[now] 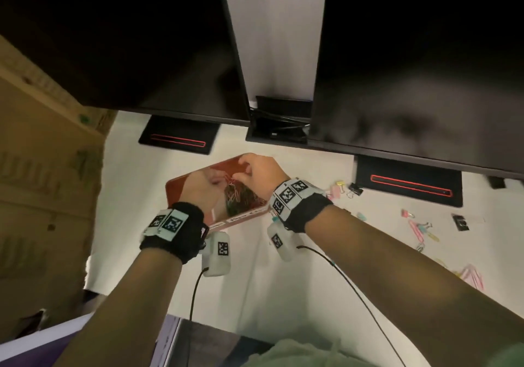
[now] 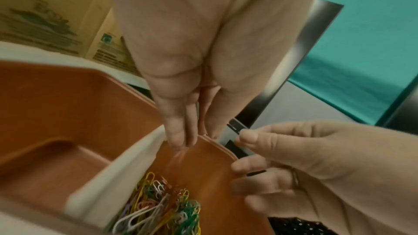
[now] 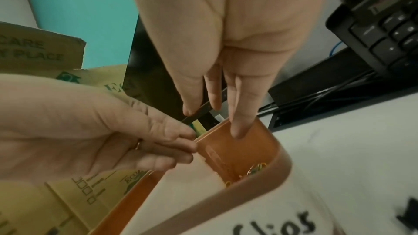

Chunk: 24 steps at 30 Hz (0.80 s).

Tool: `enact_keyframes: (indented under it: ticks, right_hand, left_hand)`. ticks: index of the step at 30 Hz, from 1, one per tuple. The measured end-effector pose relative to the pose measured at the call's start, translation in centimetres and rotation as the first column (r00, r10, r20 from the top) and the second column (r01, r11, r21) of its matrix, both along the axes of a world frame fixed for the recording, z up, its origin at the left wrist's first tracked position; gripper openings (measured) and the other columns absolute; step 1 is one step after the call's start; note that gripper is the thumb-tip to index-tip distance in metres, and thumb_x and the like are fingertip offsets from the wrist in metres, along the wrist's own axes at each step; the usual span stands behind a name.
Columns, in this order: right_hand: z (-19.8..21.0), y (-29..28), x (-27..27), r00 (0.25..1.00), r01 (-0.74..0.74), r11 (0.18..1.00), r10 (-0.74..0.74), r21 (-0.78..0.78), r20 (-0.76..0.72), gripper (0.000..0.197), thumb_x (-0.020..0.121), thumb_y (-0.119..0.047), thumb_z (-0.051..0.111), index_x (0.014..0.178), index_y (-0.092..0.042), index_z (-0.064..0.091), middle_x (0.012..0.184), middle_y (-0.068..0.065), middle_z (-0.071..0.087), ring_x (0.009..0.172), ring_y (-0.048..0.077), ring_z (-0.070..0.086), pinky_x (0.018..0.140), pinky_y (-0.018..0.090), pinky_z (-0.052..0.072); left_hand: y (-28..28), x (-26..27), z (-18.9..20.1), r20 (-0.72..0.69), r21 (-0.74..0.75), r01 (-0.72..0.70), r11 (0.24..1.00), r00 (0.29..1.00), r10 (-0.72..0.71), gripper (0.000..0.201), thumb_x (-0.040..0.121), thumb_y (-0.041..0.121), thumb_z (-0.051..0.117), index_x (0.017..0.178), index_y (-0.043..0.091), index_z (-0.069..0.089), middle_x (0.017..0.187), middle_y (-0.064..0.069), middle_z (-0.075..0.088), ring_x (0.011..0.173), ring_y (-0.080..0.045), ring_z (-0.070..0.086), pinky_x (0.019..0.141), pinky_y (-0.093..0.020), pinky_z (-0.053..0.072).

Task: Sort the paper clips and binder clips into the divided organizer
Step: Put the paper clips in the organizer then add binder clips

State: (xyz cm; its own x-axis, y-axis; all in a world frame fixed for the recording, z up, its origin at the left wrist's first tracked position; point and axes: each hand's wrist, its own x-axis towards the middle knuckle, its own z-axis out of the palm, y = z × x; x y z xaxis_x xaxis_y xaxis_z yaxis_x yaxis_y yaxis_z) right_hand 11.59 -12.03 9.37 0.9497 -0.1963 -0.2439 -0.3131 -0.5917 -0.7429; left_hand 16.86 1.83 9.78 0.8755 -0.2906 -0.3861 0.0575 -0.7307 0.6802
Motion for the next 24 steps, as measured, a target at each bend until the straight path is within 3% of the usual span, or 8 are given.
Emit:
enact_keyframes:
  ticks: [3, 6, 10, 13, 16, 19, 21, 24]
  right_hand:
    - [0.0, -0.5, -1.8, 0.999, -0.029, 0.995, 0.026, 0.090, 0.032, 0.034, 0.090, -0.028, 0.057, 0.122, -0.016, 0.053, 0.116, 0.006, 0.063, 0.101, 0.019, 0.061, 0.086, 0.025, 0.048]
    - [-0.5, -3.1, -5.9, 0.993, -0.014, 0.994, 0.000, 0.112, 0.116, 0.023, 0.091, -0.025, 0.056, 0.112, -0.019, 0.060, 0.107, -0.002, 0.062, 0.087, 0.009, 0.059, 0.076, 0.016, 0.046]
    - [-2.1, -9.2, -13.6, 0.988, 0.132, 0.991, -0.128, -0.030, 0.089, 0.015, 0.090, -0.026, 0.057, 0.103, -0.023, 0.064, 0.097, -0.008, 0.061, 0.074, 0.004, 0.057, 0.071, 0.017, 0.044]
    - [-3.1, -14.2, -19.9, 0.955, 0.292, 0.942, -0.295, -0.168, 0.010, 0.017, 0.089, -0.024, 0.058, 0.105, -0.021, 0.064, 0.097, -0.003, 0.060, 0.073, 0.010, 0.056, 0.071, 0.022, 0.045]
    - [-4.3, -18.3, -26.2, 0.896, 0.400, 0.874, -0.436, -0.276, -0.081, 0.022, 0.088, -0.026, 0.060, 0.108, -0.020, 0.063, 0.102, -0.001, 0.059, 0.074, 0.007, 0.052, 0.072, 0.018, 0.044]
    - [-5.6, -21.0, -31.2, 0.832, 0.413, 0.836, -0.508, -0.361, -0.223, 0.036, 0.083, -0.029, 0.065, 0.117, -0.019, 0.058, 0.116, 0.008, 0.056, 0.094, 0.022, 0.057, 0.094, 0.039, 0.046]
    - [-6.1, -22.3, -33.6, 0.801, 0.378, 0.852, -0.497, -0.363, -0.332, 0.046, 0.079, -0.032, 0.069, 0.122, -0.024, 0.054, 0.125, 0.009, 0.050, 0.112, 0.027, 0.052, 0.104, 0.040, 0.038]
    - [-6.6, -23.2, -35.9, 0.789, 0.339, 0.893, -0.441, -0.295, -0.427, 0.059, 0.071, -0.036, 0.076, 0.124, -0.028, 0.051, 0.128, 0.006, 0.044, 0.119, 0.025, 0.046, 0.107, 0.038, 0.033]
  left_hand:
    - [0.3, -0.1, 0.2, 0.008, -0.033, 0.028, 0.999, 1.000, -0.028, 0.023, 0.088, 0.010, 0.059, 0.111, 0.011, 0.062, 0.105, 0.001, 0.065, 0.100, -0.013, 0.060, 0.090, -0.021, 0.044]
    - [-1.0, -2.1, 0.6, 0.059, -0.087, 0.190, 0.978, 0.981, -0.185, 0.021, 0.087, 0.013, 0.060, 0.108, 0.015, 0.064, 0.103, 0.004, 0.067, 0.096, -0.008, 0.061, 0.086, -0.018, 0.044]
    - [-4.8, -6.0, 0.1, 0.012, -0.163, 0.370, 0.915, 0.928, -0.373, 0.017, 0.087, 0.012, 0.061, 0.103, 0.018, 0.065, 0.097, 0.003, 0.068, 0.090, -0.011, 0.062, 0.082, -0.024, 0.050]
    - [-8.4, -9.8, -1.1, -0.031, -0.183, 0.490, 0.852, 0.864, -0.503, 0.015, 0.087, 0.013, 0.060, 0.101, 0.017, 0.065, 0.095, -0.002, 0.069, 0.083, -0.016, 0.064, 0.079, -0.027, 0.053]
    - [-12.0, -13.8, -2.6, -0.072, -0.166, 0.587, 0.793, 0.794, -0.603, 0.019, 0.086, 0.015, 0.061, 0.105, 0.017, 0.063, 0.095, 0.002, 0.066, 0.080, -0.014, 0.062, 0.074, -0.020, 0.049]
    - [-15.2, -17.4, -4.1, -0.104, -0.135, 0.656, 0.743, 0.736, -0.669, 0.026, 0.085, 0.018, 0.063, 0.110, 0.015, 0.060, 0.103, -0.002, 0.063, 0.085, -0.017, 0.063, 0.076, -0.022, 0.049]
    - [-17.3, -19.2, -5.3, -0.102, -0.105, 0.675, 0.730, 0.723, -0.683, 0.028, 0.085, 0.020, 0.062, 0.113, 0.015, 0.059, 0.108, -0.004, 0.061, 0.086, -0.017, 0.063, 0.077, -0.024, 0.050]
    - [-20.3, -21.2, -6.9, -0.081, -0.039, 0.677, 0.735, 0.731, -0.678, 0.029, 0.085, 0.021, 0.062, 0.113, 0.014, 0.059, 0.111, -0.005, 0.060, 0.090, -0.016, 0.061, 0.081, -0.027, 0.051]
